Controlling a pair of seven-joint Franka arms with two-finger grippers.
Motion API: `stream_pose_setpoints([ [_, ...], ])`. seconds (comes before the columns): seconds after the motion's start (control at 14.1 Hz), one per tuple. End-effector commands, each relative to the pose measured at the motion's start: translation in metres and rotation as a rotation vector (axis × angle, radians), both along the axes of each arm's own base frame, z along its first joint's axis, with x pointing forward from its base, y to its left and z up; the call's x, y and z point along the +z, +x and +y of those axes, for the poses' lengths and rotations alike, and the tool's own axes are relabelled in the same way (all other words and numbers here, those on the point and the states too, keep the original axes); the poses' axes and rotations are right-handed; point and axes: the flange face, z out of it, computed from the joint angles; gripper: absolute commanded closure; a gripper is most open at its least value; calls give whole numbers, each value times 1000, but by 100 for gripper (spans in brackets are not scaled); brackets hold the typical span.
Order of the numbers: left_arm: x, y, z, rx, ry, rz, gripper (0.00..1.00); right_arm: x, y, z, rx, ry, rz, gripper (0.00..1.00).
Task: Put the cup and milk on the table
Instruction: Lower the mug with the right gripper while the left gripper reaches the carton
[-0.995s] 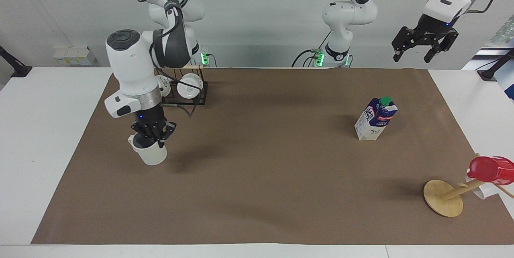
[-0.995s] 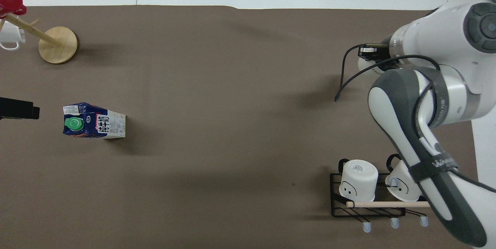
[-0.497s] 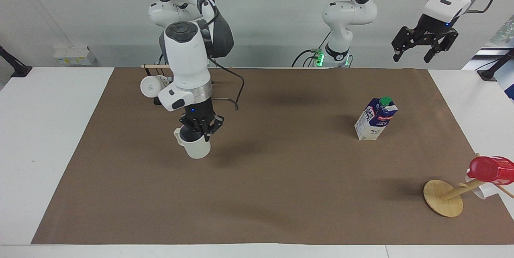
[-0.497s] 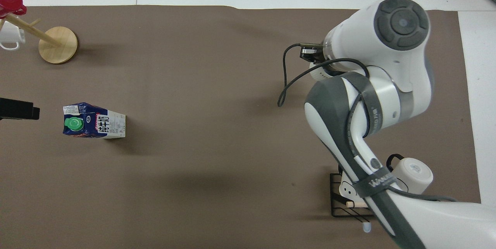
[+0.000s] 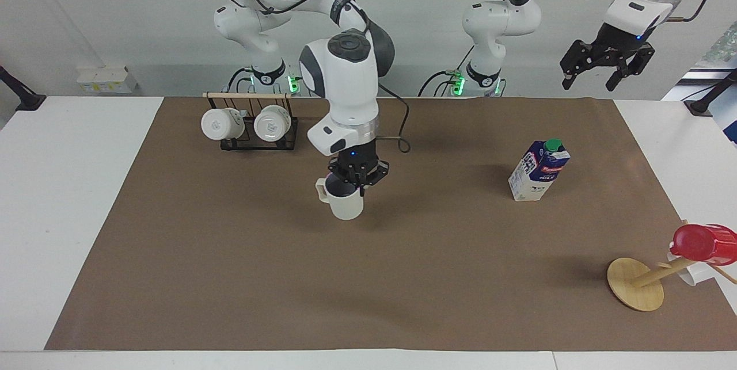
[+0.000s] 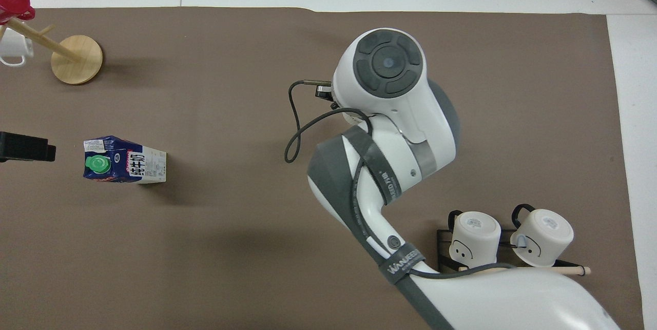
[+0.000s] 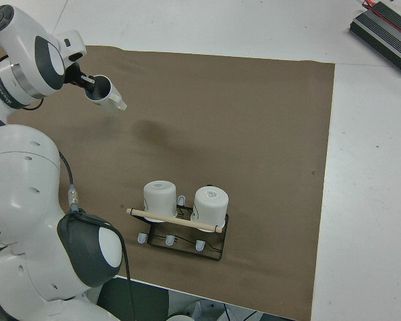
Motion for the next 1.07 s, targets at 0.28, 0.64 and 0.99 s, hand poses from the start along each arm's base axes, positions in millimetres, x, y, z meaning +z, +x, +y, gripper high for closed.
stream_pose_setpoints([
  [0.28,-31,0,1,-9,-4,-11,0,-51,-44,96,24,-59,44,100],
  [0.64,-77,5,4,-4,3,-42,0,-67,-69,120,64,-98,86,100],
  [0.99,-107,7,15,-4,7,-71,0,-92,-100,156,134,-124,85,100],
])
